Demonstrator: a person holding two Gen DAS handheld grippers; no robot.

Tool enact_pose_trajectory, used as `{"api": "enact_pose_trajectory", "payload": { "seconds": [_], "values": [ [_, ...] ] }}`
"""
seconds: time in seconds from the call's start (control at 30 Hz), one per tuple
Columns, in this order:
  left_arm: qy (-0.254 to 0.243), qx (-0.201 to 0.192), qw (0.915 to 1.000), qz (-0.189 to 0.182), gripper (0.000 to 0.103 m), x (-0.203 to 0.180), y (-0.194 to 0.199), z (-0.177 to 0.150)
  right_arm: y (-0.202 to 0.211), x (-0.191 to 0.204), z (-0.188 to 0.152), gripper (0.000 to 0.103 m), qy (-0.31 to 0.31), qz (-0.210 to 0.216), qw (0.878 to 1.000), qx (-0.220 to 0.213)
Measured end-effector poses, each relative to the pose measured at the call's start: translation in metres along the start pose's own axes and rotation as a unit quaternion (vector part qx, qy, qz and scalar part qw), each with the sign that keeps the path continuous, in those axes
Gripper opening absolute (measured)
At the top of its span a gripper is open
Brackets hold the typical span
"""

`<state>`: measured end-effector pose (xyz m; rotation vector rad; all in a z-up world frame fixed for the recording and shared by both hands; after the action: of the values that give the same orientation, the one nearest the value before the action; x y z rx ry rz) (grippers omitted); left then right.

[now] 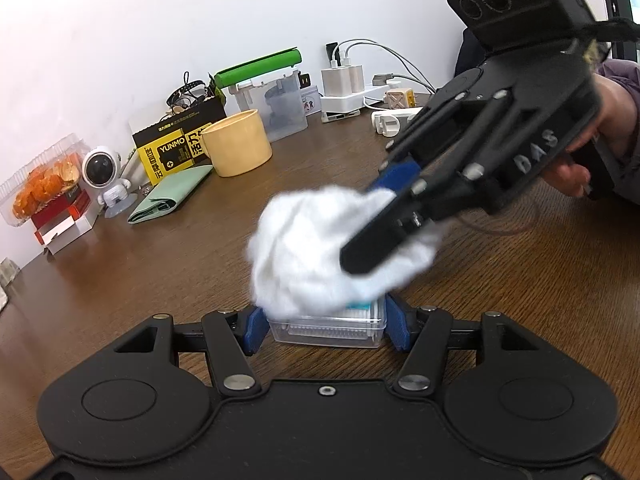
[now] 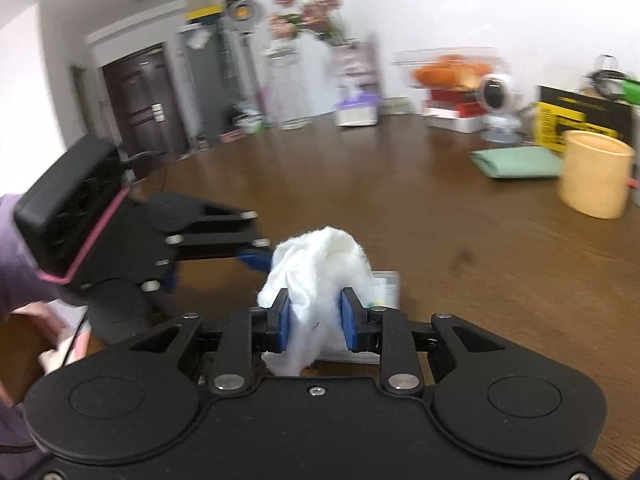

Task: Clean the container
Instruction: 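Rub the cotton wad back and forth across the box lid with the right gripper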

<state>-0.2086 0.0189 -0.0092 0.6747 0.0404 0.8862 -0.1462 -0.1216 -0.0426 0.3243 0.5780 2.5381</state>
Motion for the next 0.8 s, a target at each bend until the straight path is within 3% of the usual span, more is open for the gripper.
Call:
{"api": "enact_pose_trajectory", "payload": {
  "seconds": [0.17,0.33,0.4,0.6,0.73,0.8],
  "values": [
    [0.001,0.000,1.0000,-0.001,0.058,0.003,0.000,0.001,0.007,-0.017,0.000,0.026,-0.031,-0.046,0.998,-0.010],
    [0.003,0.001,1.0000,-0.003,0.058,0.013,-0.005,0.003,0.000,0.006,0.000,0.026,0.005,0.017,1.000,-0.004],
    [0.003,0.001,1.0000,-0.003,0.058,0.015,-0.007,0.003,-0.004,0.017,-0.001,0.026,0.028,0.021,0.999,0.003],
    [0.002,0.001,1.0000,-0.002,0.058,0.017,-0.009,0.003,0.004,-0.006,0.001,0.026,-0.005,-0.049,0.999,-0.010],
    [0.000,0.001,1.0000,-0.001,0.058,0.017,-0.009,0.003,0.000,0.017,-0.001,0.026,0.034,0.007,0.999,-0.003],
    [0.001,0.001,1.0000,-0.002,0.058,0.017,-0.009,0.003,-0.003,0.025,-0.002,0.026,0.052,0.008,0.999,0.002]
  ]
}}
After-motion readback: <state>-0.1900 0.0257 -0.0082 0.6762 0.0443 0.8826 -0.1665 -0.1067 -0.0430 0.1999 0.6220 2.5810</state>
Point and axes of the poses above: each gripper's, at about its wrist camera, not at the fingertips, and y roughly against the way its jaws point, x to its left, z to its top, the point moved 1 cm from there along -y, roughly the way its jaws point, and after that the axes turned 2 degrees about -z, right-handed, at the moved point
